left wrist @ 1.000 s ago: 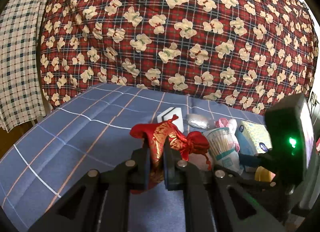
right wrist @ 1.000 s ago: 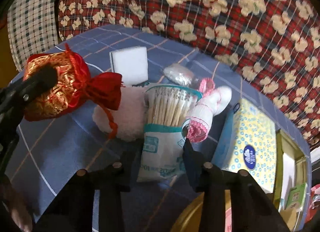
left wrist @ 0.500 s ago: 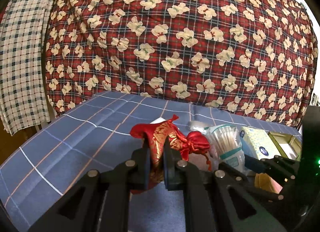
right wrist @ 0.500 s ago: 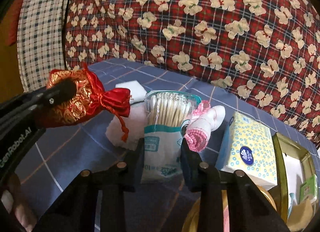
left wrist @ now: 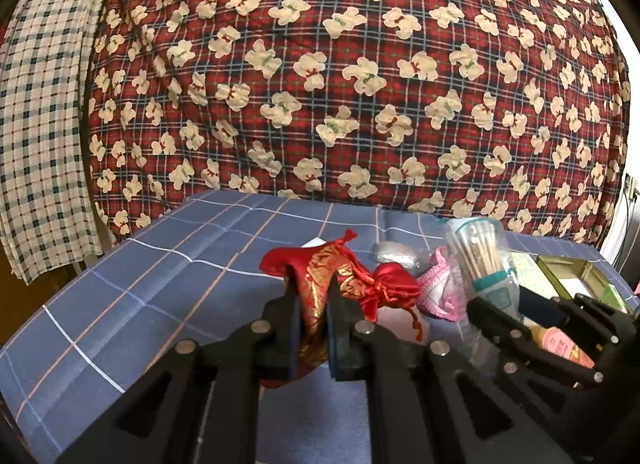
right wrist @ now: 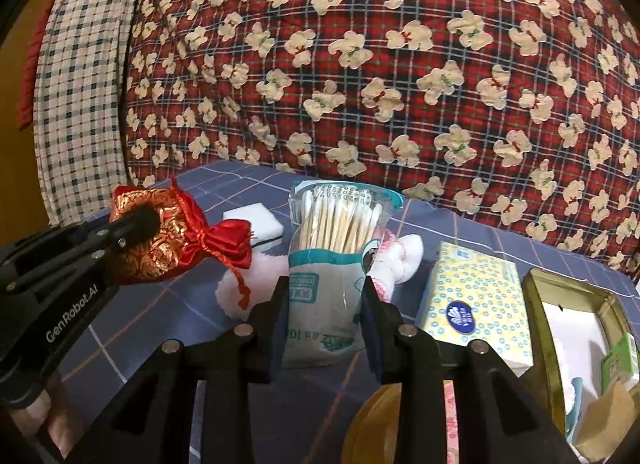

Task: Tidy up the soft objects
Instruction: 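Grasp the cotton-swab bag with the right tool while the left tool holds the pouch, then lift the red pouch and cotton-swab bag and carry both toward the gold tray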

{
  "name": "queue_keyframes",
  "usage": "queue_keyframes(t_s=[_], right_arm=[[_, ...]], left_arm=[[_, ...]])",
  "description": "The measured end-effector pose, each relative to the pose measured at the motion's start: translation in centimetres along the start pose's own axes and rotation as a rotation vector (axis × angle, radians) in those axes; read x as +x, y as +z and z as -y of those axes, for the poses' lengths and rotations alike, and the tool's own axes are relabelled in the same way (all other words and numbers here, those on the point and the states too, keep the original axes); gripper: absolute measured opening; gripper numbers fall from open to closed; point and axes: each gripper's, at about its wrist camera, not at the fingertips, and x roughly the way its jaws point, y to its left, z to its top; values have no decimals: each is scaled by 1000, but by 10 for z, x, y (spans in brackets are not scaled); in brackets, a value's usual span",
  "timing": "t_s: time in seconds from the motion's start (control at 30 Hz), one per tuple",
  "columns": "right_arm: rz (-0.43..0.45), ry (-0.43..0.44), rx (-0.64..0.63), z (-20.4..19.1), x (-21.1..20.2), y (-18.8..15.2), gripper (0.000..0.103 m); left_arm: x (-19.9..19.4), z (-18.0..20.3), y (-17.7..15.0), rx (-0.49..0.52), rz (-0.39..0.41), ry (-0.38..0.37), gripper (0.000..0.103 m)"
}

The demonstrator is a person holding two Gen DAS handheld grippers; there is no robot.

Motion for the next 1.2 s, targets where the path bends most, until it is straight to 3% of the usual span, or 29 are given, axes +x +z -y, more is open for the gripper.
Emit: queue_keyframes(t_s=[0.47,1.2], right_arm=[[61,-67,31,19,-15,-4,35],[88,-119,95,52,-26,-10,36]], left_arm=[[1,33,-4,33,-16,-48,8],[-1,66,-7,61,-12,-81,8]])
